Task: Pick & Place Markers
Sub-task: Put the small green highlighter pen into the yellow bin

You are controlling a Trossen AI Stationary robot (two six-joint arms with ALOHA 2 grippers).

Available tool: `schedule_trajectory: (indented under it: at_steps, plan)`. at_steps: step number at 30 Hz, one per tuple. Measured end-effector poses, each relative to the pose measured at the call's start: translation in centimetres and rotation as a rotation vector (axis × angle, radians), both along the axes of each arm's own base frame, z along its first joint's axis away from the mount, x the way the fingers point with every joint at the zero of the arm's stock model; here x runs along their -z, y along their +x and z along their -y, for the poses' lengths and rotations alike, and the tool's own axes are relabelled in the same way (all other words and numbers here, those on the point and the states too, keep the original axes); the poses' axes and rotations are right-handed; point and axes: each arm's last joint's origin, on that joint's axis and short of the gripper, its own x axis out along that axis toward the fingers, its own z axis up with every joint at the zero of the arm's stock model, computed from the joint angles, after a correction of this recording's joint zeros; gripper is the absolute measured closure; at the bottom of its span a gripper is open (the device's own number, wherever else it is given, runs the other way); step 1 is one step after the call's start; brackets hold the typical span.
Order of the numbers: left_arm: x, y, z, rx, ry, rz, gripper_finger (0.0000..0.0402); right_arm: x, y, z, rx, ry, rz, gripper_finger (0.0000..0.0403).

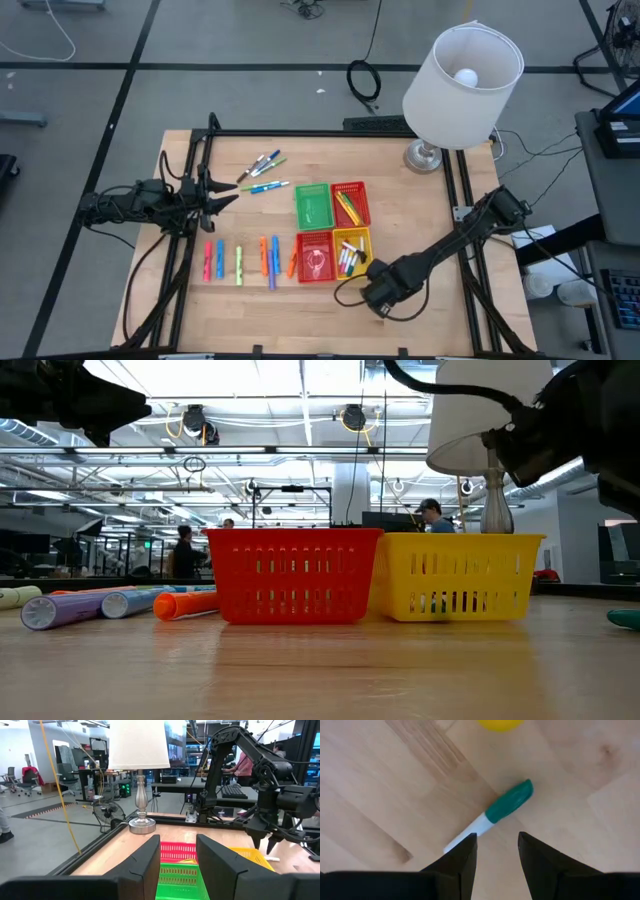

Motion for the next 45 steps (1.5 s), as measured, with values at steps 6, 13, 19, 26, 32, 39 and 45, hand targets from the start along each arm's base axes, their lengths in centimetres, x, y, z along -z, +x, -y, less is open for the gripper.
schedule_trajectory:
  at_steps: [6,13,19,26,32,39,45]
  plan:
    - [0.0,0.0,0.0,0.000,0.000,0.000,0.0268,0.0,0.3,0.0,0.039,-0.017,0.031,0.0271]
    - [0.0,0.0,0.0,0.000,0.000,0.000,0.0268,0.0,0.5,0.1,0.066,-0.050,0.075,0.0271]
    - [0.0,0.0,0.0,0.000,0.000,0.000,0.0268,0.7,0.2,0.3,0.085,-0.074,0.076,0.0271]
    - [0.0,0.0,0.0,0.000,0.000,0.000,0.0268,2.4,-0.5,0.7,0.108,-0.042,0.073,0.0271]
    - [0.0,0.0,0.0,0.000,0.000,0.000,0.0268,3.0,-0.9,0.9,0.081,-0.029,0.066,0.0271]
    - [0.0,0.0,0.0,0.000,0.000,0.001,0.0268,3.1,-1.2,0.9,-0.156,-0.014,0.049,0.0271]
    - [0.0,0.0,0.0,0.000,0.000,0.001,0.0268,3.1,-1.3,0.7,-0.274,-0.011,0.053,0.0271]
